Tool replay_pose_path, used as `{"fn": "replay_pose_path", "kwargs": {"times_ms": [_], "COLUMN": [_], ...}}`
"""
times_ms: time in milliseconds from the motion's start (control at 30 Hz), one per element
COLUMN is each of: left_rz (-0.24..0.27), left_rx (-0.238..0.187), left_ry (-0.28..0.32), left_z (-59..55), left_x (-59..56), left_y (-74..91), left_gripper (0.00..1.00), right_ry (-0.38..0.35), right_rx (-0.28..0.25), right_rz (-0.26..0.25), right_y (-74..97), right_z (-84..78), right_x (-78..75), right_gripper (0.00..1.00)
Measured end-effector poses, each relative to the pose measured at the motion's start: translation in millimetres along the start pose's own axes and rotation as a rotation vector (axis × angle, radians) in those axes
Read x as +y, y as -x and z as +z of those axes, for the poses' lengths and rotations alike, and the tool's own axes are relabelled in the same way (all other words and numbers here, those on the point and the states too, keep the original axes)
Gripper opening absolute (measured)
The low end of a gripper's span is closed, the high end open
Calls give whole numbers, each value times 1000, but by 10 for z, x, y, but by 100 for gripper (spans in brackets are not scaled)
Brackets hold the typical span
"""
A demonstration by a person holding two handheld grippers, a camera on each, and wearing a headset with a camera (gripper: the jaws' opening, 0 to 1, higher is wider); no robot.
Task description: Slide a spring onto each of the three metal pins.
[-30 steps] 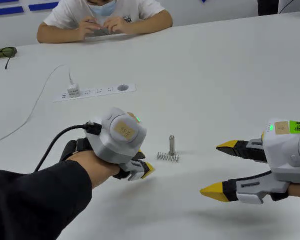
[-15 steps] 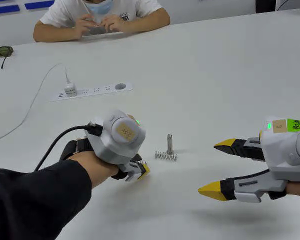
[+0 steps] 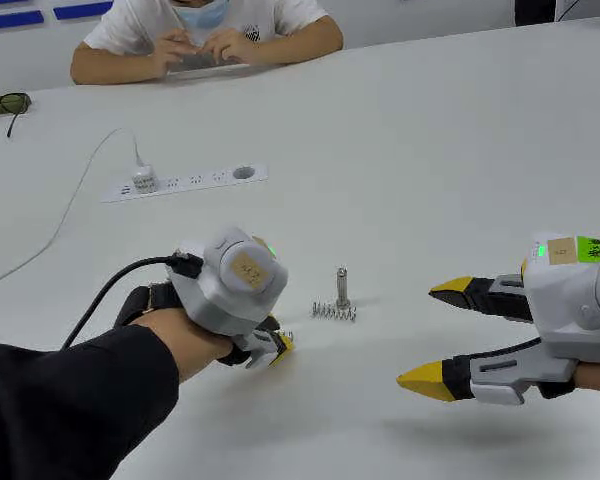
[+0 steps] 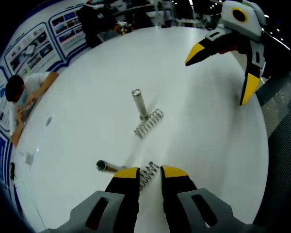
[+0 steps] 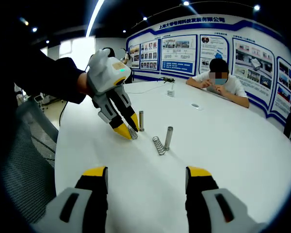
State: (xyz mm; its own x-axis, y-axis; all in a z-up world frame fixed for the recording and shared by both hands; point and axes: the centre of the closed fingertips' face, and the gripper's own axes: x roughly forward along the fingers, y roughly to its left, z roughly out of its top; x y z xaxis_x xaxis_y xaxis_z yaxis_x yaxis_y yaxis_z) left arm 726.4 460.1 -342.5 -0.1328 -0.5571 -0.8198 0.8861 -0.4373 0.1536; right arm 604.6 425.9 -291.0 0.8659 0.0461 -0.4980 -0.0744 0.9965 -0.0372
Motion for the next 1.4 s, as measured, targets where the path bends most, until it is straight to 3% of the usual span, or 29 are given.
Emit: {"fn": "replay_pose_path", "kwargs": {"times_ms": [467,767,1167,1400], "left_rz": [-4,-10,-30,-30], "left_rx": [9,5,39,45], "left_ry": [15,-13,-51,-38], "left_z": [-29,16,-11,-36], "left_x": [-34,-53,-89,-80], "left_y": [23,16,-25,-24], "left_gripper": [12,15,12,12], "right_ry": [6,5,-4,-4], "right_rx": [-2,-2,-9,-9], "right_rz": [0,1,-7,-5], "right_y": [10,10,26,19], "right_z": [20,20,20,18], "right_x": [18,17,-13,-5], "right_gripper": [66,66,66,66]}}
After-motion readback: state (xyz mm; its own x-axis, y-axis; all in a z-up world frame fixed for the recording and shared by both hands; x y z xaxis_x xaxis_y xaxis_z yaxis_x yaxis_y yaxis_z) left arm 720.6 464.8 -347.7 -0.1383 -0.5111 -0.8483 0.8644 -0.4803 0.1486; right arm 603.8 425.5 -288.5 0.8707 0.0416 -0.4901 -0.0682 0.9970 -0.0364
